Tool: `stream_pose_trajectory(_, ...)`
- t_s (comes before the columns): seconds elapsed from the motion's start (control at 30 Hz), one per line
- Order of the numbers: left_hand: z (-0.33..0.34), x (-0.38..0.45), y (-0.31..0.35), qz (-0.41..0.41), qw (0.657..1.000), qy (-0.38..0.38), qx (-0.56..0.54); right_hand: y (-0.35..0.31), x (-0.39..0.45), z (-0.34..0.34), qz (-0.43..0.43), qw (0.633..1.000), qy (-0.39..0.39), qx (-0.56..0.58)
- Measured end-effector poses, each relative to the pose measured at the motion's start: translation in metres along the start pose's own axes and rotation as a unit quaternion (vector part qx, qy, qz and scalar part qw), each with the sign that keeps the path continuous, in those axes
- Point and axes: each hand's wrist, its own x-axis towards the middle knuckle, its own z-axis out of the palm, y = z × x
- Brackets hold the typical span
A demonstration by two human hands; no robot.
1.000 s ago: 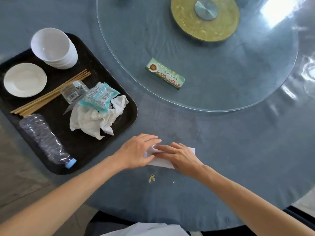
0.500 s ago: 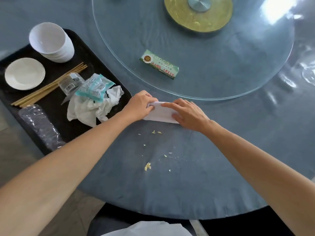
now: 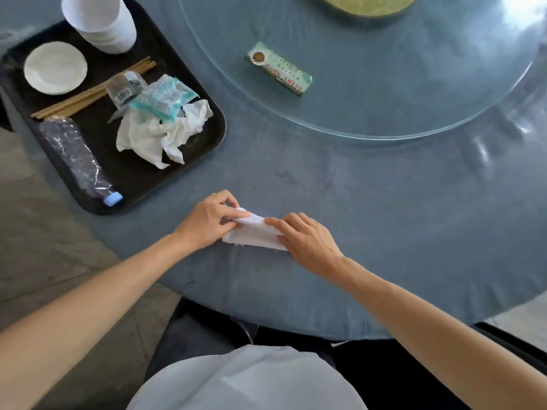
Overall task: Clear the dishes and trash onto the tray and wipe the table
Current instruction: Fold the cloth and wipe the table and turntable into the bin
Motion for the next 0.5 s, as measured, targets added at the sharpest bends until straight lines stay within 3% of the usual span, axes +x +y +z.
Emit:
stream_pose_trajectory(0.1,-0.009,-0.001,0.010,-0.006,1.000,-0.014,-0.025,-0.001,0.001,-0.012,-0.001,1.000,0.003,-0.004)
stream_pose_trajectory(0.33,-0.053,0.065,0.028,0.018,0.995,0.092,0.044,0.023,0.069,-0.053,0.051,0.997,0.042,-0.041)
stream_pose_trajectory(0.5,-0.051,0.061,0.006,-0.045,0.994,0.080,0.064,0.019,0.094,-0.036,0.077,0.996,0.009,-0.052)
